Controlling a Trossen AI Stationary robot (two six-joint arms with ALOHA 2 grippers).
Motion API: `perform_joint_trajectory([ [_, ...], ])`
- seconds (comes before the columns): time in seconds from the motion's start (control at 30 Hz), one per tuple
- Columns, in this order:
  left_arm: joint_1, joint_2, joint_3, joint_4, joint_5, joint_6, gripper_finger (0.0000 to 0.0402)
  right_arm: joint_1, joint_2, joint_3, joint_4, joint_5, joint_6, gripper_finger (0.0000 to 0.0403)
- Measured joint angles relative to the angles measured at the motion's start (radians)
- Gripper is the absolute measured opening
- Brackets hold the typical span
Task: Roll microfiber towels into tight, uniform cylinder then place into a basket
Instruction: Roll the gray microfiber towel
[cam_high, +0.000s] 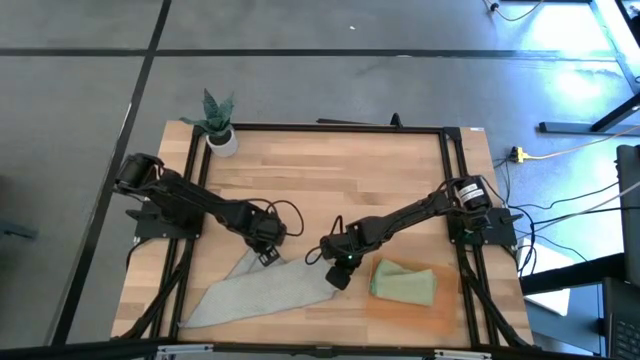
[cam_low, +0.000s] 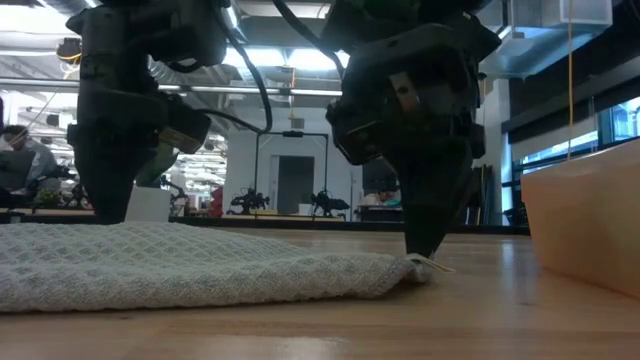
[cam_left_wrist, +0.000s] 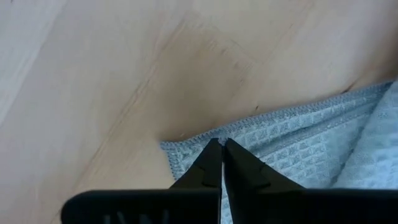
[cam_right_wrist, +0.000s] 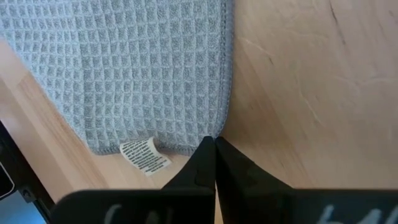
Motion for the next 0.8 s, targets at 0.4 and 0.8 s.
perform_joint_trajectory([
  [0.4,0.002,-0.291,0.000,-0.086,-0.041,-0.010,0.0000,-0.052,-0.058,0.232,-0.378,0.169,-0.164,0.0000],
  [0.8,0.002,-0.713,0.002,-0.248,-0.291,0.022,0.0000,-0.154,-0.085,0.619,-0.815,0.555,-0.316,0.0000],
])
